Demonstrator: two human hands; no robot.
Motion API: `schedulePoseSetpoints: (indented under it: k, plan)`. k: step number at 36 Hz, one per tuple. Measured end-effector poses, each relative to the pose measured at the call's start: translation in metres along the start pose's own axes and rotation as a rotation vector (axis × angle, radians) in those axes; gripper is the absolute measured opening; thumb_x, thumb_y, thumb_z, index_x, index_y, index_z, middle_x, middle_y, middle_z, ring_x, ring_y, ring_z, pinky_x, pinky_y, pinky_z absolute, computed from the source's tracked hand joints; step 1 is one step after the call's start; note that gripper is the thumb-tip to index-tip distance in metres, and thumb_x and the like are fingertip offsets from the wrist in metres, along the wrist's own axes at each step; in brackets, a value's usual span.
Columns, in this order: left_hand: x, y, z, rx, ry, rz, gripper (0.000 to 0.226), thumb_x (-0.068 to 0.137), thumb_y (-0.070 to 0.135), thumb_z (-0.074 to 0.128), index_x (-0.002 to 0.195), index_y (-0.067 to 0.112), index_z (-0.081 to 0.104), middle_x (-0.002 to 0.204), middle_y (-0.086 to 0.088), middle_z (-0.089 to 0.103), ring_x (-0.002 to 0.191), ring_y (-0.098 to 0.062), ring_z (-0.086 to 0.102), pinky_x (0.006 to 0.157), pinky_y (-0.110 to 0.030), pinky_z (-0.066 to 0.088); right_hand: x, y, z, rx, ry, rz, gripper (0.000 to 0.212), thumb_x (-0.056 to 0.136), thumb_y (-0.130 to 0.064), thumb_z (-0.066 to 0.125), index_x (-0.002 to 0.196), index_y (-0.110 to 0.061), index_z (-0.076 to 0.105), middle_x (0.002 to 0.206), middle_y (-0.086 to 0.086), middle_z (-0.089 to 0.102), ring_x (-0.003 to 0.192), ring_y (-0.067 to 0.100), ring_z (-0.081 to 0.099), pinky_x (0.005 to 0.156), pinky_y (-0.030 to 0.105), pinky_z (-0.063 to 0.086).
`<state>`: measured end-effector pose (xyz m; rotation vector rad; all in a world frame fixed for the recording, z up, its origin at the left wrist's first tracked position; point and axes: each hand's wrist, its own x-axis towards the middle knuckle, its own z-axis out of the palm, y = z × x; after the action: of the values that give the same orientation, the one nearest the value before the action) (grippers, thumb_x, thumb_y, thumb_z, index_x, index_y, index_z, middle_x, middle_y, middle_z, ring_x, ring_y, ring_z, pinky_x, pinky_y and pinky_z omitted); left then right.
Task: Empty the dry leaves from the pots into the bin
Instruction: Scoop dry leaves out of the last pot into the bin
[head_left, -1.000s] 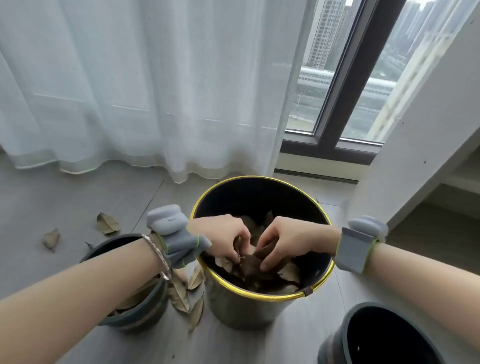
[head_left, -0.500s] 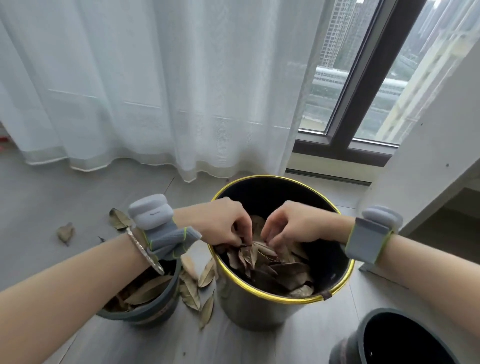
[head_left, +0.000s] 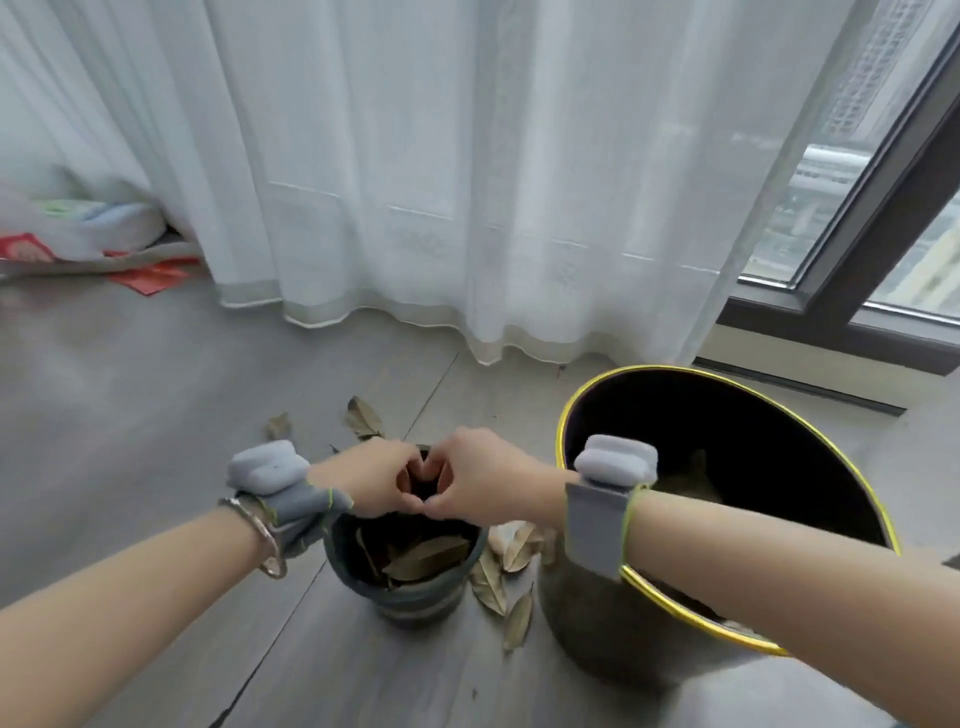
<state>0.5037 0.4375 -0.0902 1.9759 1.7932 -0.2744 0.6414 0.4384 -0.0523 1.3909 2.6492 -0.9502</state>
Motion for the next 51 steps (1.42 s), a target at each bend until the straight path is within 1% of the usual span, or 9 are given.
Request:
schedulePoseSetpoints:
  k: [4,7,16,21,27,34,38,45,51]
  plan:
    - [-0.001,0.011,0.028,0.282,-0.151,-0.162,0.035,0.090,0.025,0.058,0.123,0.014,0.056,0.124,-0.003,0.062,0.114,-0.020,0.060,0.093,-0.029,0.047,0.019,-0.010,0.039,-0.395,-0.277,0.047,0.037,0.088,-0.023,0.063,0.119,-0.003,0.060,0.107,0.013,0.063,0.102,0.026,0.063,0.074,0.028,0.046]
    - [0.003,0.002,0.046,0.382,-0.182,-0.090,0.039,0.088,0.020,0.057,0.126,0.013,0.053,0.126,-0.006,0.061,0.113,-0.026,0.061,0.088,-0.033,0.049,0.027,-0.008,0.056,-0.559,-0.390,0.034,0.038,0.094,-0.019,0.053,0.128,-0.001,0.054,0.127,0.014,0.056,0.116,0.027,0.057,0.089,0.030,0.046]
    - [0.017,-0.006,0.071,0.361,-0.142,-0.165,0.028,0.091,0.007,0.048,0.114,0.009,0.064,0.117,-0.007,0.066,0.107,-0.025,0.064,0.082,-0.030,0.049,0.040,0.001,0.075,-0.633,-0.331,0.114,0.038,0.094,-0.009,0.050,0.131,0.001,0.046,0.137,0.019,0.042,0.124,0.031,0.045,0.097,0.035,0.041]
    - [0.017,-0.010,0.067,0.231,-0.107,-0.108,0.027,0.091,0.006,0.048,0.114,0.006,0.062,0.118,-0.011,0.064,0.107,-0.028,0.063,0.074,-0.029,0.043,0.042,0.003,0.074,-0.475,-0.242,0.160,0.034,0.093,-0.001,0.046,0.126,0.001,0.052,0.132,0.019,0.047,0.119,0.032,0.054,0.093,0.033,0.045]
    - [0.019,-0.021,0.059,0.041,-0.071,-0.045,0.026,0.086,0.009,0.057,0.112,0.012,0.063,0.112,-0.009,0.066,0.104,-0.025,0.064,0.085,-0.031,0.049,0.045,0.005,0.071,-0.311,-0.151,0.195,0.027,0.086,0.005,0.052,0.111,0.000,0.062,0.114,0.015,0.065,0.105,0.029,0.064,0.081,0.031,0.050]
    - [0.014,-0.022,0.053,-0.036,-0.042,-0.057,0.028,0.081,0.013,0.064,0.109,0.014,0.064,0.111,-0.007,0.067,0.103,-0.024,0.063,0.085,-0.031,0.048,0.042,0.004,0.066,-0.175,-0.095,0.221,0.027,0.085,0.004,0.053,0.108,-0.002,0.064,0.110,0.016,0.066,0.101,0.029,0.064,0.073,0.030,0.046]
    - [0.005,-0.024,0.039,-0.105,-0.050,-0.051,0.034,0.080,0.021,0.069,0.113,0.017,0.062,0.114,-0.004,0.065,0.105,-0.020,0.061,0.087,-0.030,0.047,0.039,0.001,0.053,-0.113,-0.094,0.243,0.027,0.082,0.001,0.059,0.108,-0.001,0.063,0.101,0.015,0.063,0.102,0.029,0.063,0.079,0.031,0.050]
    - [-0.014,-0.029,0.009,-0.308,-0.011,-0.054,0.030,0.081,0.023,0.070,0.109,0.019,0.063,0.100,0.002,0.070,0.081,-0.010,0.058,0.070,-0.018,0.042,0.039,-0.005,0.024,0.044,-0.049,0.266,0.030,0.070,0.001,0.071,0.100,0.003,0.069,0.079,0.011,0.062,0.079,0.026,0.069,0.078,0.036,0.059]
    - [-0.031,-0.027,-0.018,-0.398,0.050,-0.017,0.018,0.079,0.022,0.072,0.094,0.025,0.063,0.093,0.003,0.069,0.080,-0.012,0.061,0.081,-0.026,0.051,0.030,-0.015,-0.004,0.121,0.012,0.205,0.018,0.065,0.004,0.071,0.082,0.000,0.071,0.061,0.007,0.058,0.065,0.024,0.065,0.074,0.037,0.060]
